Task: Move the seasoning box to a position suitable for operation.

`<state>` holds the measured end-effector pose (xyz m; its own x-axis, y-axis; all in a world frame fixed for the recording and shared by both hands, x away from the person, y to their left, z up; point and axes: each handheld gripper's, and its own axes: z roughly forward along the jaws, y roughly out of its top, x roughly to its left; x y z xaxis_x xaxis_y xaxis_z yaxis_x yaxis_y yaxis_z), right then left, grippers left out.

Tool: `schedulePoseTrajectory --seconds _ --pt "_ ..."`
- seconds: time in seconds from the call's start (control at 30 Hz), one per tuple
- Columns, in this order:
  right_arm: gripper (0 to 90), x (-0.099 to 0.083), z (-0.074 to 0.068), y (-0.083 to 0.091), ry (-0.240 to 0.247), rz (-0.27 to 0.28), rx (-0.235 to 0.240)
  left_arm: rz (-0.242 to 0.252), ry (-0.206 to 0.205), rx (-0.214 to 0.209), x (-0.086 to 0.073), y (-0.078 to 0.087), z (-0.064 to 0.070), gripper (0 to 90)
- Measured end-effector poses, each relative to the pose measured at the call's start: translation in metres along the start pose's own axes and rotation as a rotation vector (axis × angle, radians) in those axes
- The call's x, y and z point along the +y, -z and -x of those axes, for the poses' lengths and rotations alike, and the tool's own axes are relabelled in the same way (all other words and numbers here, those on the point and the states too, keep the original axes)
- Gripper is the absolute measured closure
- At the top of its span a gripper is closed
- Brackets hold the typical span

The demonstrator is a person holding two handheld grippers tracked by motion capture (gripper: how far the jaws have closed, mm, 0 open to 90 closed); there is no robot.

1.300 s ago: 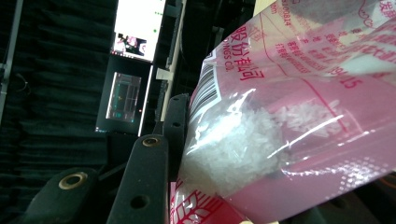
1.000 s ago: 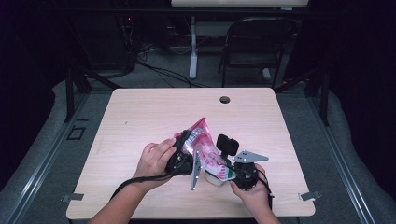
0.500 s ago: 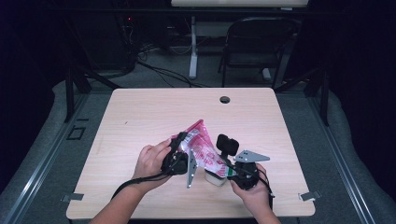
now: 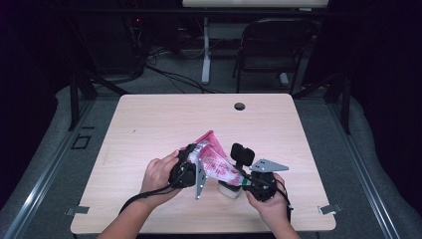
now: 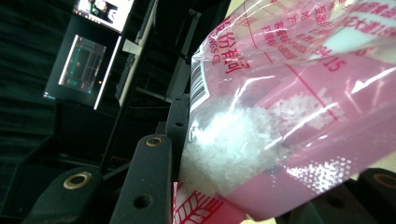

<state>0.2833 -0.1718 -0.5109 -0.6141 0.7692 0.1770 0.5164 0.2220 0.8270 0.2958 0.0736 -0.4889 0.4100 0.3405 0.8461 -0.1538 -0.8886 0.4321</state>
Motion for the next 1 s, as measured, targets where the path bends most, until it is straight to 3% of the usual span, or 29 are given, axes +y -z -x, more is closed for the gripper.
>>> schedulePoseTrajectory --seconds 0.3,1.0 --pt "89.6 0.003 -0.003 0.001 0.001 0.014 0.001 -0.007 0.063 -0.031 -0.008 0.000 0.002 70.4" --pt "89.7 0.006 -0.004 0.000 0.002 0.026 -0.002 -0.017 0.131 -0.082 -0.022 -0.003 0.016 70.9"
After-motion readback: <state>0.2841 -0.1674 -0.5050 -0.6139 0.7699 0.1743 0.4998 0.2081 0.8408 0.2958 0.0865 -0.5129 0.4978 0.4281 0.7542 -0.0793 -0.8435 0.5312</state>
